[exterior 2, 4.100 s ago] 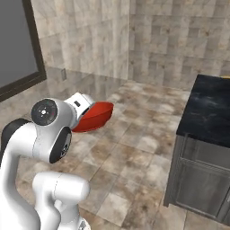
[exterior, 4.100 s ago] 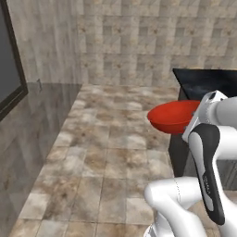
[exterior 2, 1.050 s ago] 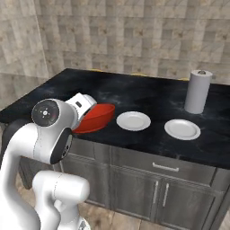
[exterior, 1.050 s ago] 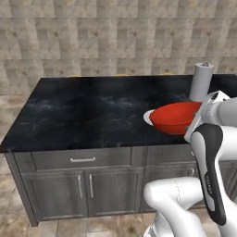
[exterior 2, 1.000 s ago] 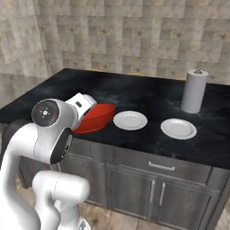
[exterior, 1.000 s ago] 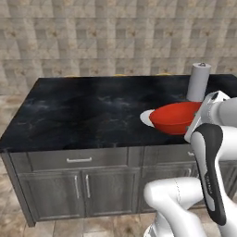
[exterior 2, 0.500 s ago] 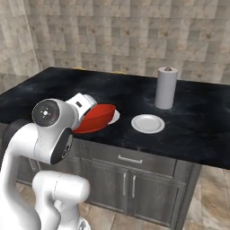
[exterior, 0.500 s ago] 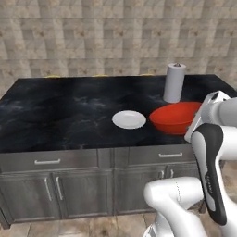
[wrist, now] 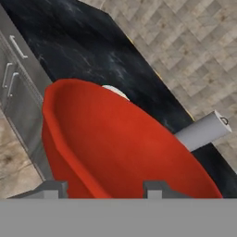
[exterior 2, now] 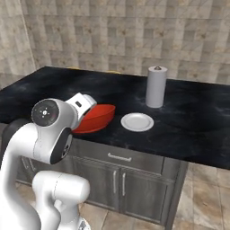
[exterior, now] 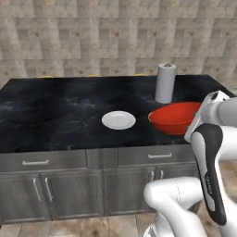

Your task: Move the bowls from the cabinet to the plates on the dining table.

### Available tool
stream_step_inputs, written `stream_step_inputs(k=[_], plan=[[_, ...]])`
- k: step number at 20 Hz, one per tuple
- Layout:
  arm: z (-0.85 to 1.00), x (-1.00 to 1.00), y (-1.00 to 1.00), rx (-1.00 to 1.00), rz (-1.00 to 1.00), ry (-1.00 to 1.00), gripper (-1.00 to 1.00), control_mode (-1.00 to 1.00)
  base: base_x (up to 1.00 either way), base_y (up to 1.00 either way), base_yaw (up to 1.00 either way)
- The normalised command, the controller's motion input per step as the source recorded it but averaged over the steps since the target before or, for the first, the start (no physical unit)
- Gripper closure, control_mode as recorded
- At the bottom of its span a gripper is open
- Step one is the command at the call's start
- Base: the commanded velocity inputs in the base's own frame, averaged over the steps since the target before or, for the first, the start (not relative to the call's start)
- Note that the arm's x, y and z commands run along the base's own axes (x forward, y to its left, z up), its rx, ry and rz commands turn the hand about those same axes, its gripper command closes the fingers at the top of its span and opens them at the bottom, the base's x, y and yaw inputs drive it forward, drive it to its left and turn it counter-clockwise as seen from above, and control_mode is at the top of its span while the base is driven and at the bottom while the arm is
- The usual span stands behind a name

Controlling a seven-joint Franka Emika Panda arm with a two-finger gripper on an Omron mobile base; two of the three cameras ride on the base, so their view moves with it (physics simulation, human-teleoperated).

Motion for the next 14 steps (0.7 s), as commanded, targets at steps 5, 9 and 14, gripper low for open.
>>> stream_step_inputs(k=[5,9,14], plan=[[0.0,0.0,0.0,0.0,0.0,0.0,1.0,1.0,0.22,-0.61,0.0],[0.0,0.0,0.0,0.0,0.0,0.0,1.0,1.0,0.2,-0.75,0.0],[0.0,0.0,0.0,0.0,0.0,0.0,1.0,1.0,0.19,-0.61,0.0]])
